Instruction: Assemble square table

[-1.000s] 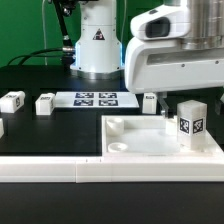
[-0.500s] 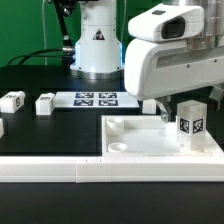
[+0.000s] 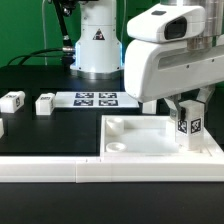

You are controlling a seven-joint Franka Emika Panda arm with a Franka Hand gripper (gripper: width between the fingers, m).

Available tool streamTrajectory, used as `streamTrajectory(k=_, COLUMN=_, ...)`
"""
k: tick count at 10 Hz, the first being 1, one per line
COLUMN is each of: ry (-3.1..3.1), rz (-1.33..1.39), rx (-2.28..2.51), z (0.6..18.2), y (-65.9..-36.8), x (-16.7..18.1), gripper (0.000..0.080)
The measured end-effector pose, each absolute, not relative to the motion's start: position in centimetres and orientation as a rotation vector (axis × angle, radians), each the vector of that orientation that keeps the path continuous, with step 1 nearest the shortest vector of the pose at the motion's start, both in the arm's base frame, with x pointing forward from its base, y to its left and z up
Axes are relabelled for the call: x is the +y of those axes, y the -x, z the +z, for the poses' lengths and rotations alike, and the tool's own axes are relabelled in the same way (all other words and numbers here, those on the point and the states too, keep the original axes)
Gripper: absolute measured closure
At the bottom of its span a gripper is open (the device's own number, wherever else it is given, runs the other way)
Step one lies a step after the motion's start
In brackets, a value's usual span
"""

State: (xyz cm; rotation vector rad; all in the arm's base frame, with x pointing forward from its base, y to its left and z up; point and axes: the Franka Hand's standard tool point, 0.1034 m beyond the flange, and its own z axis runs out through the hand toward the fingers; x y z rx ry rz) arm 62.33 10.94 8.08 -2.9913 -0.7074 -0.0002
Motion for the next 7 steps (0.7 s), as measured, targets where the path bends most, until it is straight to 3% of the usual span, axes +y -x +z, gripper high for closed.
streamTrajectory(k=2, ry=3.005, rz=0.002, rx=-0.639, z=8.08, y=-62.33, x=10.97, gripper=0.0509)
streamTrajectory(k=7, ry=3.070, rz=0.001, rx=0.366, z=7.93, y=-62.16, x=11.90, gripper=0.0509)
